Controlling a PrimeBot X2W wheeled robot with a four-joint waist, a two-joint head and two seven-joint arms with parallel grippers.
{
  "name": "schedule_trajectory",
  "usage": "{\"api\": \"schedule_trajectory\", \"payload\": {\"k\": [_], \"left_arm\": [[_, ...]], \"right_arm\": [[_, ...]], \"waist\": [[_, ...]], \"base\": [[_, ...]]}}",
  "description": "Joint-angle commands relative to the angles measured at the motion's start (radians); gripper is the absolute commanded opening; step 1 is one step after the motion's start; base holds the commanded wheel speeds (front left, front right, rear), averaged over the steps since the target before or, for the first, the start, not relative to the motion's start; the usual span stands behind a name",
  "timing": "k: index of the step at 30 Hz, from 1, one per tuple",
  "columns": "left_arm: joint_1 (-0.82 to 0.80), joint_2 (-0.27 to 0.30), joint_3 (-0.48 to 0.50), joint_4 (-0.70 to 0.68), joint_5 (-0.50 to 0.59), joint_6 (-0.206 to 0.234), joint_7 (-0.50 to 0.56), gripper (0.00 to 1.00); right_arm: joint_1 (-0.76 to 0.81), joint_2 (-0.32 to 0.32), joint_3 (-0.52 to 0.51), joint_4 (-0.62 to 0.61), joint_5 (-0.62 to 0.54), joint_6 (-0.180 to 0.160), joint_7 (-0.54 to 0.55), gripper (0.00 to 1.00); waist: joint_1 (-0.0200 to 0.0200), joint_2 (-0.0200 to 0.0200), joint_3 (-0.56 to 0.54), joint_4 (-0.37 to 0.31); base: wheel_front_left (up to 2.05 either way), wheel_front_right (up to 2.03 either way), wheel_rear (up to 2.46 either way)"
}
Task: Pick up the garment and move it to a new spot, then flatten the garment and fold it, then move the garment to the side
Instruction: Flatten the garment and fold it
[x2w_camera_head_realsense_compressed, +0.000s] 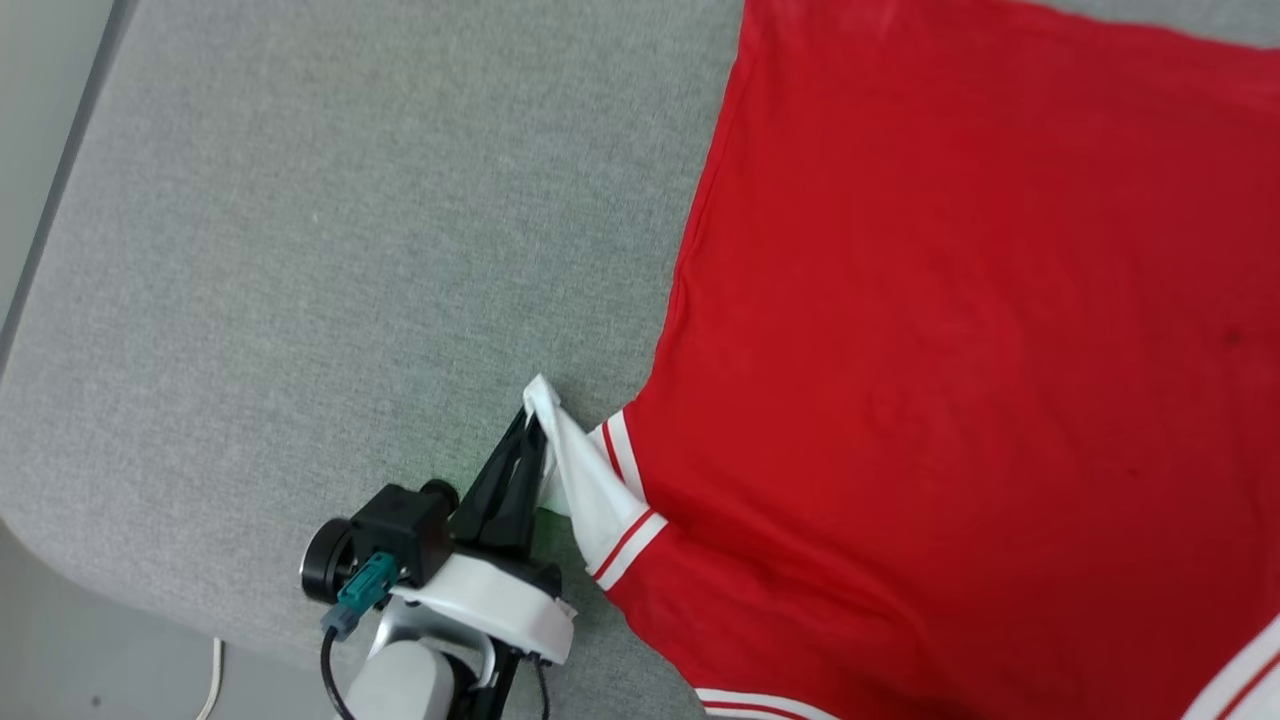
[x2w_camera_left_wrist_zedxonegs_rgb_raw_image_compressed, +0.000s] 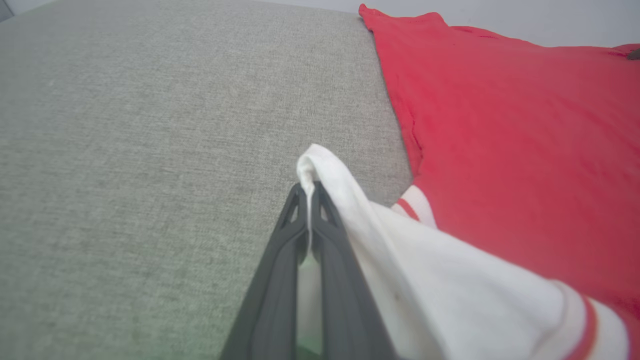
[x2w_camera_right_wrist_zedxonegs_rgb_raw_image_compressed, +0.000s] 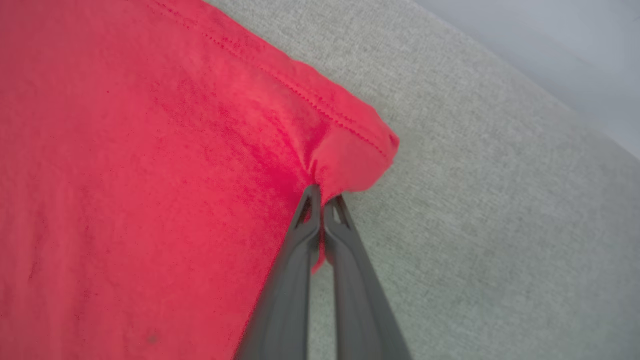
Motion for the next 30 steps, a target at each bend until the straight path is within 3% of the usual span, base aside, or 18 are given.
{"api": "schedule_trajectory", "payload": {"k": [1,8,17,30], "left_arm": [[0.008,0.003,0.005,0.001,0.005,0.000,-0.001,0.00],[0.089,0.028,0.047,0.012,0.003,0.011,-0.001,0.00],[0.205,0.061,0.092,0.028,-0.024,0.031,-0.001,0.00],[0.290,0.092,0.120,0.025,-0.054,0.049,0.008,0.00]], "right_arm": [[0.021,-0.003,0.005,-0.003,0.002,-0.001,-0.010,0.00],[0.140,-0.060,0.068,-0.069,0.083,-0.001,-0.110,0.00],[0.403,-0.135,0.082,-0.172,0.179,-0.001,-0.211,0.00],[0.814,-0.166,0.028,-0.230,0.240,-0.001,-0.229,0.00]], "waist": [[0.0000,0.0000,-0.044,-0.022],[0.0000,0.0000,-0.180,-0.084],[0.0000,0.0000,-0.326,-0.183],[0.0000,0.0000,-0.416,-0.292]], "base": [[0.00,0.00,0.00],[0.00,0.00,0.00],[0.00,0.00,0.00],[0.00,0.00,0.00]]}}
